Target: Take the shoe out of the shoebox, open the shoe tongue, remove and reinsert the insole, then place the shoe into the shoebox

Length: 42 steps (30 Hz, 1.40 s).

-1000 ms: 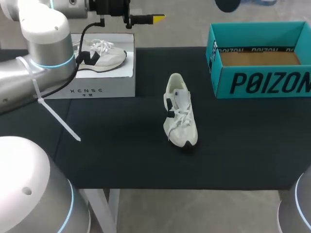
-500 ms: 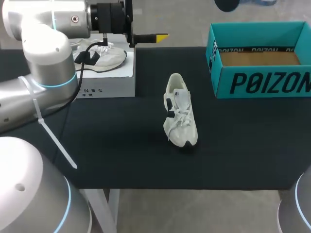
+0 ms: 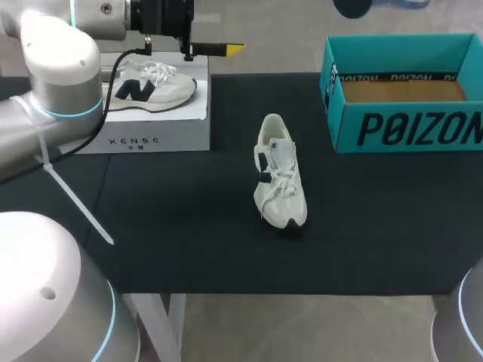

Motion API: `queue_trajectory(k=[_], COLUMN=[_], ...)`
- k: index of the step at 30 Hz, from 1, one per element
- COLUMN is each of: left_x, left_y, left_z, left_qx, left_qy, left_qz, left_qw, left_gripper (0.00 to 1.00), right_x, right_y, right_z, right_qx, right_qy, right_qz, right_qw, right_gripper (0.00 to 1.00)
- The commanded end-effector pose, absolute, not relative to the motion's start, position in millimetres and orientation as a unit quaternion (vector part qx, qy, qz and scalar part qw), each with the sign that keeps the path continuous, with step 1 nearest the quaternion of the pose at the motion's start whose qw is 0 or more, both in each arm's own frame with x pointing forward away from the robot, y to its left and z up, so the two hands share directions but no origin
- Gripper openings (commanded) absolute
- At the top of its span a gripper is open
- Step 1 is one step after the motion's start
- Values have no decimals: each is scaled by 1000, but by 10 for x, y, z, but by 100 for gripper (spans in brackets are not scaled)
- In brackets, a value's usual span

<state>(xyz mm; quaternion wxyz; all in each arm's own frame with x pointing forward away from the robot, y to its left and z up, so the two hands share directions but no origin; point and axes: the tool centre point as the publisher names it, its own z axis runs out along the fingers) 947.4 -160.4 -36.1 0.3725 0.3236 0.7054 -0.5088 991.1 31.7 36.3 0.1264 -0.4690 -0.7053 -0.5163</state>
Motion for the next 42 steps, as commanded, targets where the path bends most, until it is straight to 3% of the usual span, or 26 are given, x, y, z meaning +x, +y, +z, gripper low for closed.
queue_trajectory(k=[1, 14, 29, 42], left_x=[9598, 9901, 9811, 9781], left_y=[-1449, -1181, -696, -498], left_z=[-360, -219, -468, -598], left_qx=[358, 454, 603, 599], left_qy=[667, 606, 605, 629], left_qz=[-532, -502, -421, -372], left_qw=[380, 419, 305, 327], left_gripper=[100, 100, 100, 100], right_x=[9921, 9921, 9921, 9921], right_y=[320, 320, 320, 320], right_z=[367, 367, 367, 367], right_qx=[-470, -470, -470, -470], right_qy=[-706, -706, -706, -706], right_qz=[-515, -515, -515, -515], right_qw=[126, 126, 126, 126], right_gripper=[0, 0, 0, 0])
